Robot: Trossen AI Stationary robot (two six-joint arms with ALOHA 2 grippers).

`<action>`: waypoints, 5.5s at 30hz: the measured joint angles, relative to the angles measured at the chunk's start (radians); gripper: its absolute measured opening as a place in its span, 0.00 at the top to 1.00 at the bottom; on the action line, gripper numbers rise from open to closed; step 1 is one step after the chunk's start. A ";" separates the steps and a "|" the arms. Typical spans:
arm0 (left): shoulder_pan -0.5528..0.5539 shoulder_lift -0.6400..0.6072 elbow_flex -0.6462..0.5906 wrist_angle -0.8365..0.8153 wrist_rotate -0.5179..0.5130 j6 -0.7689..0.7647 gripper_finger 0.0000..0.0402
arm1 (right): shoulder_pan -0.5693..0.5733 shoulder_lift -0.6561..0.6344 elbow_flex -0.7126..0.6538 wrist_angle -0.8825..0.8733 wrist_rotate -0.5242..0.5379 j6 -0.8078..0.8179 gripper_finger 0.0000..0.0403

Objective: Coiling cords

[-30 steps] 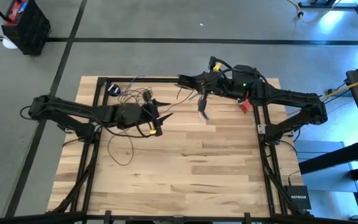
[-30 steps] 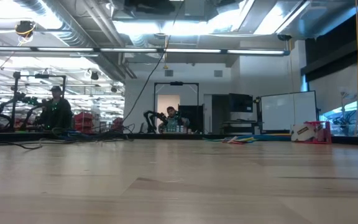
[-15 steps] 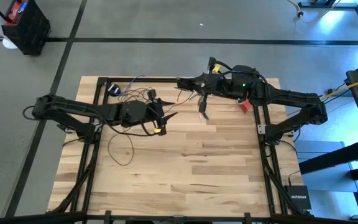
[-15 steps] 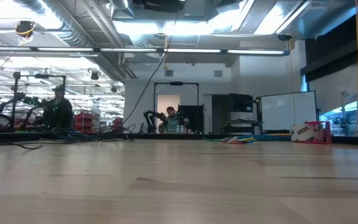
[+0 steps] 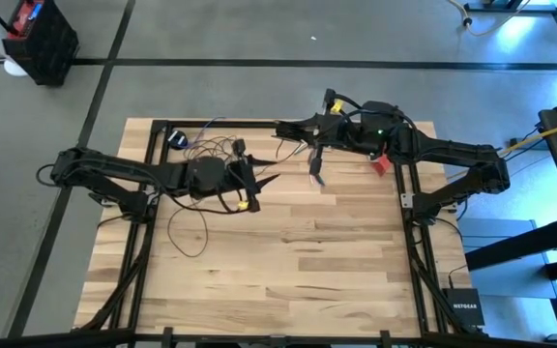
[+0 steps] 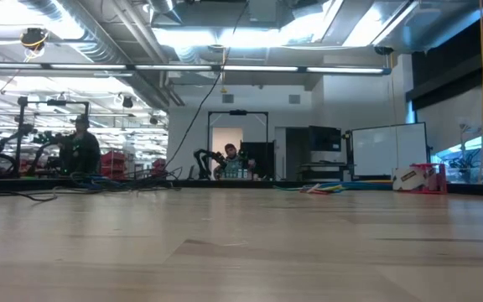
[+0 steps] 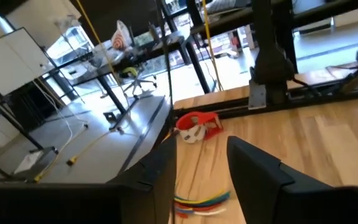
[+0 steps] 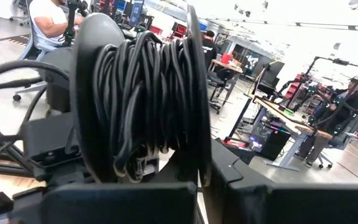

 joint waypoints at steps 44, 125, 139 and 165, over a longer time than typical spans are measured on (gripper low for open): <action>0.048 -0.001 0.000 0.021 -0.011 0.085 0.68 | 0.000 0.001 0.000 0.000 -0.002 -0.001 0.99; 0.117 -0.288 -0.081 -0.260 -0.226 -0.107 0.99 | 0.064 0.090 -0.118 -0.213 0.198 -0.071 0.99; 0.136 -0.236 -0.082 -0.317 -0.140 -0.180 0.99 | 0.069 0.089 -0.118 -0.010 0.068 -0.093 0.99; 0.024 -0.271 -0.082 -0.179 -0.107 -0.190 0.99 | 0.037 0.245 -0.119 -0.143 0.482 -0.171 0.99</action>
